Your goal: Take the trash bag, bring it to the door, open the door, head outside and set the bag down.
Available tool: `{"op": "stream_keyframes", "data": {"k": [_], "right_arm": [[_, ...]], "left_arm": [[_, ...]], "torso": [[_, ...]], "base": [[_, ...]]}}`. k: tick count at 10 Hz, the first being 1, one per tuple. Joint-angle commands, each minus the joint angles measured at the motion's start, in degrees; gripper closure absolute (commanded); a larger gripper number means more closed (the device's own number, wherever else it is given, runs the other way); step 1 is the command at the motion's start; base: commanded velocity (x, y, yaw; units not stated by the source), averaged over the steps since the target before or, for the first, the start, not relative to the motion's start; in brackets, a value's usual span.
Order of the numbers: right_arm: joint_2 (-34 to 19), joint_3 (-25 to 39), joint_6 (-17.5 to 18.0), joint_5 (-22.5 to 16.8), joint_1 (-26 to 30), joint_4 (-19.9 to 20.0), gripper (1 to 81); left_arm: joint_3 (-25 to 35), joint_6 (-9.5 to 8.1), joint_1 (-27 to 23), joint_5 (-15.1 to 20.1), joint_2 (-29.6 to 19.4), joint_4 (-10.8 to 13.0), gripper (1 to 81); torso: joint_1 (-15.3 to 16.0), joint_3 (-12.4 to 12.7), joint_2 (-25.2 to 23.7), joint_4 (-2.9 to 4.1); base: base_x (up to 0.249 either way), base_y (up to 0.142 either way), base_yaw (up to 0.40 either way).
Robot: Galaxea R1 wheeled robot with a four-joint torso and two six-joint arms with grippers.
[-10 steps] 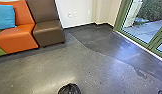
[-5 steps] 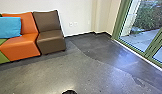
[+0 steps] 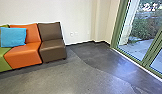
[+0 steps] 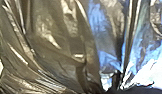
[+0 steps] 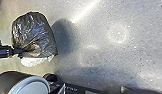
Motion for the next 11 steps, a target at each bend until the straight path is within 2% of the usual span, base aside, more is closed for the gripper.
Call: {"op": "stream_keyframes", "data": {"k": [1, 2, 3, 4, 5, 7, 9, 11], "right_arm": [[1.17, -2.49, -0.22, -0.58, 0.96, 1.24, 1.0], [2.59, -4.17, -0.30, -0.24, -0.63, 1.24, 1.0], [3.30, -5.14, -0.30, 0.65, -1.94, 1.24, 1.0], [4.53, -6.37, -0.39, 1.35, -3.44, 1.06, 1.0], [5.49, -7.51, -0.57, 1.88, -4.75, 0.97, 1.0], [8.29, -9.96, -2.06, 2.40, -7.74, 0.89, 1.0], [10.50, -11.63, -3.29, 5.81, -11.60, 0.36, 1.0], [12.95, -14.18, -3.29, 8.98, -15.38, -0.95, 1.0]], "left_arm": [[0.08, 0.94, -4.88, 3.69, -0.83, 0.09, 81.1], [-0.18, 2.08, -3.82, 3.60, -0.83, 0.18, 81.1], [-0.18, 3.31, -2.60, 3.52, -1.01, 0.18, 81.1], [-0.18, 4.72, -1.10, 2.29, -1.45, 0.09, 81.1], [-0.18, 5.07, 0.21, 1.06, -1.80, 0.18, 81.1], [-0.18, 6.99, 2.32, 0.70, -2.85, 0.18, 81.1], [-0.18, 10.17, 5.57, 0.53, -2.94, 0.18, 81.1], [-0.18, 12.80, 9.44, -3.14, -2.86, 0.52, 81.1]], "torso": [[-3.51, 5.24, 5.47, 0.00], [-8.28, 12.34, 12.84, 0.00], [-6.01, 8.82, 9.29, 0.00], [-7.37, 10.32, 11.33, 0.00], [-8.61, 11.83, 13.23, 0.00], [-11.08, 9.99, 16.99, 0.00], [-13.00, 11.08, 19.92, 0.00], [-15.43, 11.26, 23.65, 0.00]], "base": [[0.000, 0.000, 0.000], [0.000, 0.000, 0.000], [0.000, 0.000, 0.000], [0.000, 0.000, 0.000], [0.000, 0.000, 0.000], [0.000, 0.000, 0.000], [0.000, 0.000, 0.000], [0.000, 0.000, 0.000]]}}
